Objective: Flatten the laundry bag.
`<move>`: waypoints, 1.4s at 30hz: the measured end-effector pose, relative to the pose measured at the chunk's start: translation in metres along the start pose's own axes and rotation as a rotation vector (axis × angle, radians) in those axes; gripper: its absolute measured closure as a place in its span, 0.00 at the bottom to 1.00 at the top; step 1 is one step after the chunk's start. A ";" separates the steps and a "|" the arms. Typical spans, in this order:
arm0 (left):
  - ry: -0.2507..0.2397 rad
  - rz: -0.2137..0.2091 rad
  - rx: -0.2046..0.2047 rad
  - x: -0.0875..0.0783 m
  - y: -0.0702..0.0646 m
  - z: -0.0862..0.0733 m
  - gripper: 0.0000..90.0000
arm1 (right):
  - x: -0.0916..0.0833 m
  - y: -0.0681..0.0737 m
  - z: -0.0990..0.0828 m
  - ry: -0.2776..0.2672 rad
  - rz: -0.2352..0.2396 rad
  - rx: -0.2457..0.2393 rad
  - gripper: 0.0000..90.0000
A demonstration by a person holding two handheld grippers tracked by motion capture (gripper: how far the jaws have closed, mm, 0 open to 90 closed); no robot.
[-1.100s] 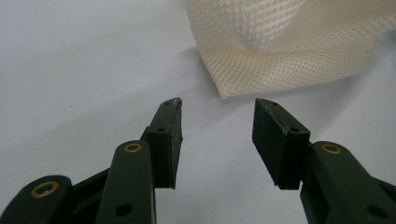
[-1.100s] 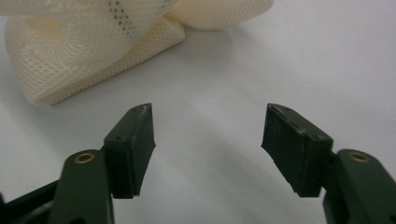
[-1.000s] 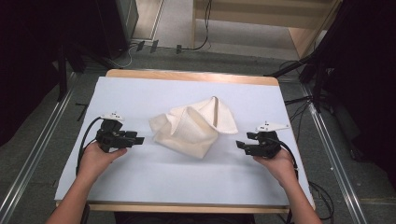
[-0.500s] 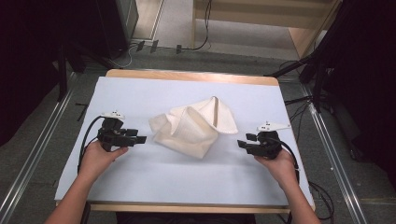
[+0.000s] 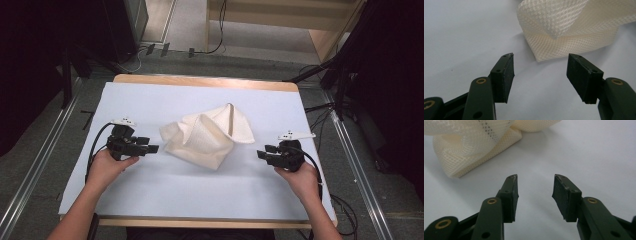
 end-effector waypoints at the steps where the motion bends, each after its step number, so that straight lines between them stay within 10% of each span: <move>1: 0.002 -0.001 0.000 0.000 0.000 0.000 0.44 | -0.001 0.000 0.000 -0.005 0.001 0.006 0.64; 12: 0.006 -0.001 -0.006 -0.003 -0.003 0.001 0.46 | -0.009 0.001 0.013 0.005 0.018 0.012 0.70; 24: 0.002 -0.008 0.008 -0.005 -0.007 0.009 0.46 | -0.023 -0.011 0.066 -0.045 -0.012 0.013 0.66; 42: -0.038 -0.028 0.035 0.023 -0.013 0.026 0.30 | 0.013 -0.001 0.096 -0.008 0.007 -0.033 0.41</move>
Point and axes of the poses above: each handheld gripper's, and its own axes: x roughly forward along the jaws, z roughly out of its top, y roughly to its left, the point moved 2 cm from there along x, roughly forward along the jaws, and after that the axes turned 12 degrees about -x, right-handed, at the moved point
